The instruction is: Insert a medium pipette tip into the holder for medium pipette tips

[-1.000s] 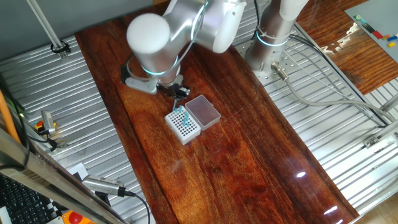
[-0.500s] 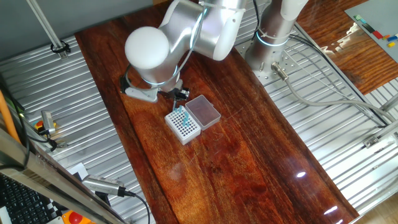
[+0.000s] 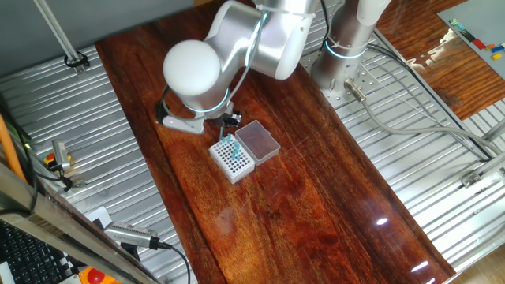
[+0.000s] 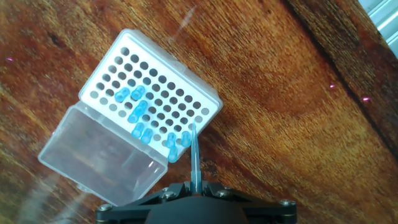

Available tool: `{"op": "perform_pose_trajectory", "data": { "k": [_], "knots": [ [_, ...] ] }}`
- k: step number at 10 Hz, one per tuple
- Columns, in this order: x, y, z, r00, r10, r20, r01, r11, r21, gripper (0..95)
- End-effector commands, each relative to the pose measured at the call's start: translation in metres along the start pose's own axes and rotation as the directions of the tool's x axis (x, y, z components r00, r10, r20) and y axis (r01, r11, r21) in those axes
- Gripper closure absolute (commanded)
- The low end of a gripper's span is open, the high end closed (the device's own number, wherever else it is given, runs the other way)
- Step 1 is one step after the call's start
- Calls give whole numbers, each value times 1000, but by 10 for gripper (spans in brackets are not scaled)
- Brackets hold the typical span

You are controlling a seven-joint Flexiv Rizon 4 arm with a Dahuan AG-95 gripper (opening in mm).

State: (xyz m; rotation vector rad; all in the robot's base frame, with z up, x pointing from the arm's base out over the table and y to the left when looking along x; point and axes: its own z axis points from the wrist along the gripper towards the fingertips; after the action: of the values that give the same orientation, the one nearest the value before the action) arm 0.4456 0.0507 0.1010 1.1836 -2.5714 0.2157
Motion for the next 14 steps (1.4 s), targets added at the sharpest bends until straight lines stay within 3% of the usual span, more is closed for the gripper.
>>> {"op": "perform_pose_trajectory", "data": {
  "k": [1, 5, 12, 14],
  "knots": [
    [1, 0, 0, 1000, -12, -15, 12, 1000, 12, 950],
    [7, -3, 3, 1000, -19, -13, 20, 1000, 14, 950],
    [5, -3, 3, 1000, -19, -19, 19, 1000, 14, 950],
    [5, -3, 3, 999, -31, -37, 32, 999, 22, 950]
  ]
}}
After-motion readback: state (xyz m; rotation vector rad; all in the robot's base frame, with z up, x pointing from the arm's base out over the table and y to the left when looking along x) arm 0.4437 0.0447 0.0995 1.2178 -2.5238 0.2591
